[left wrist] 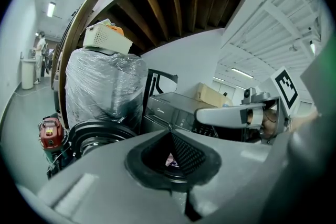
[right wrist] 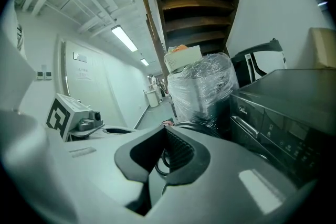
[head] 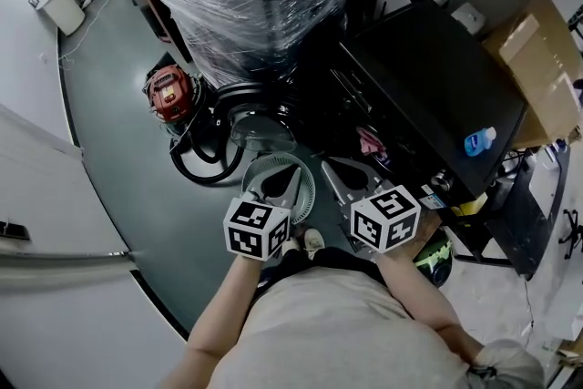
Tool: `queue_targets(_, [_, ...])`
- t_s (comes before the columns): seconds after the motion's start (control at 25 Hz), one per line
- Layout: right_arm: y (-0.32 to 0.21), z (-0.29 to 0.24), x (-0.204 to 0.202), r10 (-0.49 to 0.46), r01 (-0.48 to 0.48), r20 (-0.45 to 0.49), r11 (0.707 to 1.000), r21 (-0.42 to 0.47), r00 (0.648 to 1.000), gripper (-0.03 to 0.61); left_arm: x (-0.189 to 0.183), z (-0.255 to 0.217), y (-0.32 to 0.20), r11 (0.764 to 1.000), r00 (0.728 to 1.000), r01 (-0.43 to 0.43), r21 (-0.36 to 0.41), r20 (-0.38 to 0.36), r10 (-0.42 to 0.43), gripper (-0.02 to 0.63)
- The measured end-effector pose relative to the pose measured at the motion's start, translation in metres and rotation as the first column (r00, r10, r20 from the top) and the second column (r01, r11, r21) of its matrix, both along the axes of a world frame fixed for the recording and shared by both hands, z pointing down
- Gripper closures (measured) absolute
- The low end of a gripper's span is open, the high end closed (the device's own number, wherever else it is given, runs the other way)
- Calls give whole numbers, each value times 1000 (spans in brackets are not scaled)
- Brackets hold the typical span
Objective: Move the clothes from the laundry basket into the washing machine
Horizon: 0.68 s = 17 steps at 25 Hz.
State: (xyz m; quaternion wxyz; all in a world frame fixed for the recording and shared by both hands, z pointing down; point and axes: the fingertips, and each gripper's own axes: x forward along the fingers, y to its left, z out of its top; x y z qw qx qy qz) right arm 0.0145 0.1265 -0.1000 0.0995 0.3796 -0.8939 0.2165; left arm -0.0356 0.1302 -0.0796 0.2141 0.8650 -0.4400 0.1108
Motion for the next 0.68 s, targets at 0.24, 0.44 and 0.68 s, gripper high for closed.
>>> queue_targets(0.24, [2, 4, 0, -1, 1, -18, 1000, -8, 1000, 551, 0, -4, 0, 1000, 1000, -3, 7, -2, 3, 612])
queue_targets(0.44, [4, 6, -1, -3, 2, -27, 1000, -11, 1000, 551, -3, -5, 2, 1000, 1000, -6, 8, -1, 6, 611])
queue_targets(0.68, [1, 5, -2, -4, 4, -30, 1000, -10, 1000, 551, -6, -6, 1, 1000, 1000, -8, 10, -1, 8, 612])
